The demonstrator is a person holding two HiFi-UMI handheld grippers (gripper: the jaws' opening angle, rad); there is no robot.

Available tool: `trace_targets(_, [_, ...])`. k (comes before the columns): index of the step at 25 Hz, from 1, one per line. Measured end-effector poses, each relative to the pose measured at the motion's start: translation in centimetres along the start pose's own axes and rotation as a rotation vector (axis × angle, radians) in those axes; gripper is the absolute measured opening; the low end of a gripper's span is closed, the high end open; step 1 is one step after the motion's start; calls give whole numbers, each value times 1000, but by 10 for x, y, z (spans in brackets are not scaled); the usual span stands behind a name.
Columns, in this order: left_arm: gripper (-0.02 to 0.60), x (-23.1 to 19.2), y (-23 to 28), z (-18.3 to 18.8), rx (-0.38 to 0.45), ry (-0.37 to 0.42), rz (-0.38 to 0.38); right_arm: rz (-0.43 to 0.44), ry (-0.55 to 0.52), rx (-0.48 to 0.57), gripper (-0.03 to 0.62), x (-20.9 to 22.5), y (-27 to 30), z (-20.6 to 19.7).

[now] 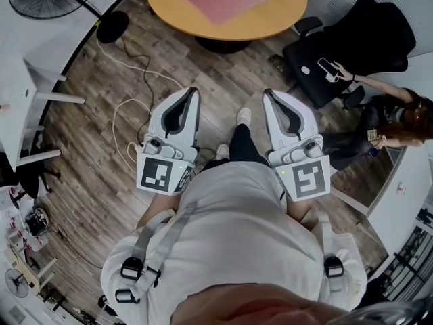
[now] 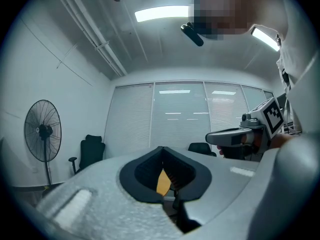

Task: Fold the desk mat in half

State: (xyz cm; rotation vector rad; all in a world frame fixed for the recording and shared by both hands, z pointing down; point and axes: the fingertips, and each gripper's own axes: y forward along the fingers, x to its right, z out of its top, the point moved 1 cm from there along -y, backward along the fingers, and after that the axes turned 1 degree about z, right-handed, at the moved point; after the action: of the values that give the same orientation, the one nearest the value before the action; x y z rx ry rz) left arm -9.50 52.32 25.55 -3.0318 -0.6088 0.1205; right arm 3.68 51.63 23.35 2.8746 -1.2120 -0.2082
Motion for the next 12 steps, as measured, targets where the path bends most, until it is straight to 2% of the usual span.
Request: trace_targets(12, [3, -19, 91, 1, -3, 17, 9, 1, 3, 9, 5, 82, 51, -3])
